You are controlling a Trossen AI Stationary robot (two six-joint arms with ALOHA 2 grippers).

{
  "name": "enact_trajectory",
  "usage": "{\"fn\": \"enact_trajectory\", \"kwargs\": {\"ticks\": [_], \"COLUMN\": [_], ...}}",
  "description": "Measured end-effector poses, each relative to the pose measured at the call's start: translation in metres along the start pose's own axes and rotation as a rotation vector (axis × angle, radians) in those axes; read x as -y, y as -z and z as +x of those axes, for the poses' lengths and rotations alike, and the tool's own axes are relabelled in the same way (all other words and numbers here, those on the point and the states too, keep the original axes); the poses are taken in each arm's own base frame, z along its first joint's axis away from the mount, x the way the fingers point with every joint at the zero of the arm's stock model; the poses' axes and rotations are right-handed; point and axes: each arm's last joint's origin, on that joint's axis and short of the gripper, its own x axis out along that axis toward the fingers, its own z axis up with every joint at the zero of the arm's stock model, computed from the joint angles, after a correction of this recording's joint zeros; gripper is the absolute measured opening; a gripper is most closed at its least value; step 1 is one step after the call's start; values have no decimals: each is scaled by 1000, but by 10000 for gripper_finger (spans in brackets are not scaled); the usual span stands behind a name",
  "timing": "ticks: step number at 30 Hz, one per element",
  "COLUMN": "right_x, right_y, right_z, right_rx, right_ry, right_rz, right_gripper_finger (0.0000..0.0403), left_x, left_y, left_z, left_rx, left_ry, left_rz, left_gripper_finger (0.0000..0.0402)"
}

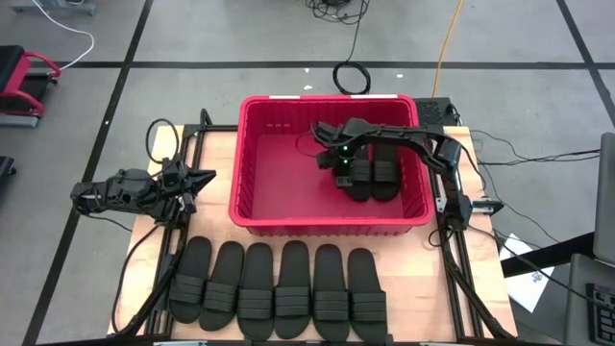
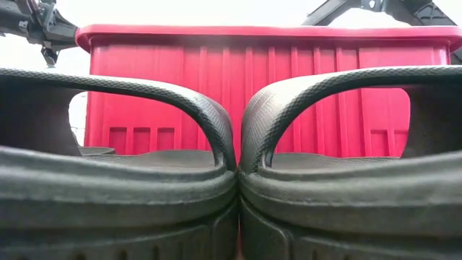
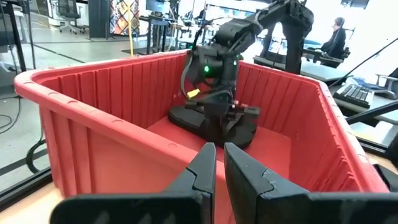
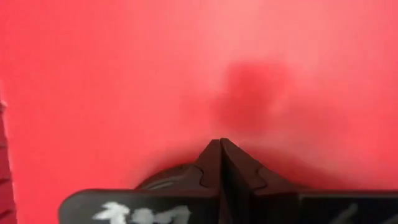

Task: Pick and place slides into bin
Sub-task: Put the black slides into the red bin

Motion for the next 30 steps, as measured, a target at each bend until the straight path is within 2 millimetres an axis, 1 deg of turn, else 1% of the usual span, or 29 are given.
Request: {"fn": "enact_trajectory", "kwargs": {"ticks": [4, 6, 8, 10, 14, 17, 19, 20, 22, 24, 26, 28, 30], "right_x": [-7, -13, -24, -39, -74, -102, -119, -126, -143, -160, -178, -195, -209], "right_y": [-4, -5, -6, -5, 1, 17, 32, 40, 55, 69, 79, 88, 93], "right_z": [-25, -43, -67, -99, -181, -238, -265, -275, -288, -296, -299, -297, -293], "right_rx": [91, 145, 226, 372, 804, 1063, 1169, 1199, 1231, 1232, 1217, 1205, 1230], "right_ry": [49, 79, 112, 90, -8, 10, 12, 6, -23, -46, -44, -38, -19], "right_rz": [-30, -46, -62, -79, -110, -125, -127, -121, -107, -95, -95, -127, -132], "right_gripper_finger": [0, 0, 0, 0, 0, 0, 0, 0, 0, 0, 0, 0, 0], "left_x": [0, 0, 0, 0, 0, 0, 0, 0, 0, 0, 0, 0, 1], "left_y": [0, 0, 0, 0, 0, 0, 0, 0, 0, 0, 0, 0, 0], "left_z": [0, 0, 0, 0, 0, 0, 0, 0, 0, 0, 0, 0, 0], "left_rx": [2, 2, 2, 2, 3, 3, 3, 3, 3, 2, 3, 2, -3], "left_ry": [2, 2, 2, 3, 3, 3, 3, 4, 3, 4, 4, 10, 33], "left_rz": [-2, -2, -2, -5, -34, -47, -47, -45, -28, -15, -8, 2, 5], "left_gripper_finger": [31, 31, 31, 31, 31, 31, 31, 31, 31, 31, 31, 31, 31]}}
